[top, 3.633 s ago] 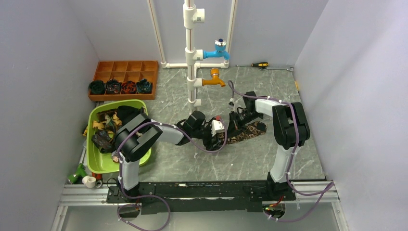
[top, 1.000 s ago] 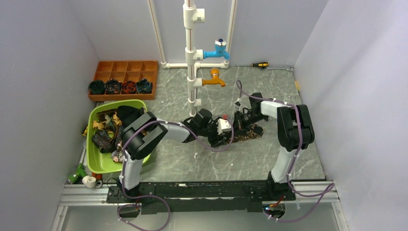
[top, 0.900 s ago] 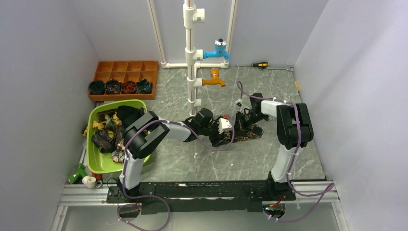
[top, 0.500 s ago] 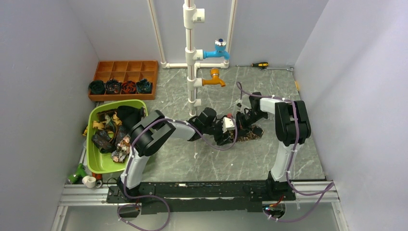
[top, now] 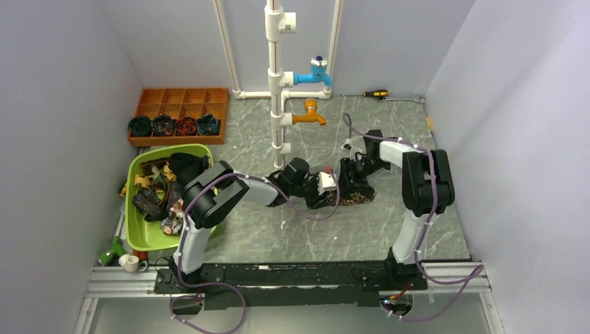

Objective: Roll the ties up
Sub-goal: Roll the tie at the center of the board.

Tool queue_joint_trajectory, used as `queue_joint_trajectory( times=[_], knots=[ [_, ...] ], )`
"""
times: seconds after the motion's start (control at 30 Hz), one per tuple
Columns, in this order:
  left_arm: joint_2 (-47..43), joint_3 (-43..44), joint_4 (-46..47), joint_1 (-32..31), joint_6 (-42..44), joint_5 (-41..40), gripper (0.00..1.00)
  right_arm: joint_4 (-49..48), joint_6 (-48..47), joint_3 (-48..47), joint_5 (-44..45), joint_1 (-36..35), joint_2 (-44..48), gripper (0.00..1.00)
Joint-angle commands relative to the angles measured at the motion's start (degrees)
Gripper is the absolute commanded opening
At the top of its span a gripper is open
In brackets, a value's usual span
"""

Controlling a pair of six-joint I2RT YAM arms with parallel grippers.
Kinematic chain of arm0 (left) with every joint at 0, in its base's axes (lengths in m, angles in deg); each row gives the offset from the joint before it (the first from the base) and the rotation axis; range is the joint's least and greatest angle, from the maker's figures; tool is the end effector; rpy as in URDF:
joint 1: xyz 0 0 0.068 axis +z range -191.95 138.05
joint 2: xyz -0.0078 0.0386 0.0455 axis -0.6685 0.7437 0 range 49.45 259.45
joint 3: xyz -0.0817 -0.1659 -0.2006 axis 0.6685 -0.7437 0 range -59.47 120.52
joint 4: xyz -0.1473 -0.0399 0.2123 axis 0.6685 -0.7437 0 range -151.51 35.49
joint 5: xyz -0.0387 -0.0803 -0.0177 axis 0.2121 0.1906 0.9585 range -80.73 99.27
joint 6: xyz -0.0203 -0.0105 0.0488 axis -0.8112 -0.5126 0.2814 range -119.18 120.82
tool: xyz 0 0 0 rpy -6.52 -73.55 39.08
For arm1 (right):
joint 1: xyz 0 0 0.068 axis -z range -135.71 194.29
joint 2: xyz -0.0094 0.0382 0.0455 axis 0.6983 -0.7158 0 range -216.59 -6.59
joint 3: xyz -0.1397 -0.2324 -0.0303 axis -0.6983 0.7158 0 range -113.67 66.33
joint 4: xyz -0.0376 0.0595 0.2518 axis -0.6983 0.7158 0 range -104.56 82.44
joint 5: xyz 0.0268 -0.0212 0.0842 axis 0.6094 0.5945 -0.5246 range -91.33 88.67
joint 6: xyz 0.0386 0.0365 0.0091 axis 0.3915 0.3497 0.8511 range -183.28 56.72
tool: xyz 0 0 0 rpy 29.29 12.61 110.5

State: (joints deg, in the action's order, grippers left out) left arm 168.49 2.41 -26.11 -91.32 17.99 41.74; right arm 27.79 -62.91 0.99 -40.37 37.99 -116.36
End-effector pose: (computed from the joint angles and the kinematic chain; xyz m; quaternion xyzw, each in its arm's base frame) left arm 0.2609 -0.3331 0.1210 0.5723 0.6127 -0.3668 0.4032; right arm 0.3274 0.0588 0.1318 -0.0581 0.9404 0.3350 0.0070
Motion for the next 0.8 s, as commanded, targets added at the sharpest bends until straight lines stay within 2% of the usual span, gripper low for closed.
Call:
queue_joint_trajectory(
  times=[0.0,0.13,0.3,0.4,0.5,0.6,0.63,0.77],
  knots=[
    [-2.04,-4.71,-10.9,0.47,1.4,-3.26,0.23,-0.34,-4.16,0.19,-3.17,1.64,5.4,0.48],
    [-1.77,-3.66,-14.5,0.49,1.15,-4.25,0.25,-3.41,-1.27,3.48,-10.36,0.99,7.82,0.6],
    [-0.82,-1.77,-16.52,0.31,1.47,-4.72,0.27,-6.86,2.09,5.3,-12.73,-2.07,7.15,0.59],
    [-0.68,-1.26,-17.23,0.19,1.64,-4.86,0.28,-8.15,2.82,5.49,-12.7,-3.25,5.73,0.56],
    [-0.63,-1.17,-17.52,-0.08,1.94,-4.85,0.29,-10.05,3.27,5.45,-11.12,-3.9,4.27,0.4],
    [-0.69,-0.91,-17.94,-0.21,1.96,-4.81,0.34,-8.95,1.94,4.94,-7.71,-3.9,2.26,0.06],
    [-0.9,-0.89,-17.83,-0.22,1.95,-4.58,0.39,-8.18,1.26,4.95,-6.15,-3.83,1.99,0.0],
    [-2.2,-1.32,-14.57,-0.1,1.71,-2.77,0.59,-5.75,0.17,5.77,0.53,-2.83,1.7,0.0]
  ],
)
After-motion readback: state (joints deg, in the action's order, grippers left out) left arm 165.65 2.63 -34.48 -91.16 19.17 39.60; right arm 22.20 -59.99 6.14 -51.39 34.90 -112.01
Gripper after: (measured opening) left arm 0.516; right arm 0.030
